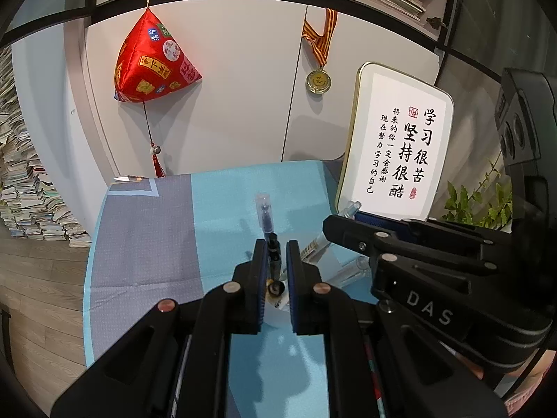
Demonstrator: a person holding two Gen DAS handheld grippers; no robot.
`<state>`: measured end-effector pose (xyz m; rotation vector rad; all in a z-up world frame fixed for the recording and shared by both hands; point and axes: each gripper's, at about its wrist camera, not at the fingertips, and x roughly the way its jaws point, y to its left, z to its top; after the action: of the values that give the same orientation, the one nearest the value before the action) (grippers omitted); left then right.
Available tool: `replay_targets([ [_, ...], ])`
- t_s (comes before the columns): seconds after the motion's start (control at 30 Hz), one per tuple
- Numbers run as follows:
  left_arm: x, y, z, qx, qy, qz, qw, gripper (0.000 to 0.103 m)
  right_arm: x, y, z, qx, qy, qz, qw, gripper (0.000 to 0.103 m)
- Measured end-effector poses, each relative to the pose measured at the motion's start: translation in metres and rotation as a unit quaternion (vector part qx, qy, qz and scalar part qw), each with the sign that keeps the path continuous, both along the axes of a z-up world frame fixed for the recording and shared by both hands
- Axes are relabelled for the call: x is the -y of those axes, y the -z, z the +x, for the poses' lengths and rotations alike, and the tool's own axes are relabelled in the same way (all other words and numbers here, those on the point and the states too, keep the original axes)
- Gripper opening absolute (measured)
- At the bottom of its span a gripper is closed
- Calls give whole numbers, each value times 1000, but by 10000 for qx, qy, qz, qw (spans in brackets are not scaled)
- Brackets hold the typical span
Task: Organize stationery
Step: 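Lower the black pen into the cup with the left tool while the right tool releases the clear pen, then withdraw both open tools from the cup toward the red pens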
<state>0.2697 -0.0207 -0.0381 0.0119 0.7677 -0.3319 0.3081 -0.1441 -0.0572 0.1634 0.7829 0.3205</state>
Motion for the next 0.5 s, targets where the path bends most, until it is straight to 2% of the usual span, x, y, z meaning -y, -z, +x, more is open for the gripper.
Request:
replay_targets([
  [0.5,-3,-12,-9,82,-29,-28,10000,9,0,-12,-11,85,-15,17,10000,17],
])
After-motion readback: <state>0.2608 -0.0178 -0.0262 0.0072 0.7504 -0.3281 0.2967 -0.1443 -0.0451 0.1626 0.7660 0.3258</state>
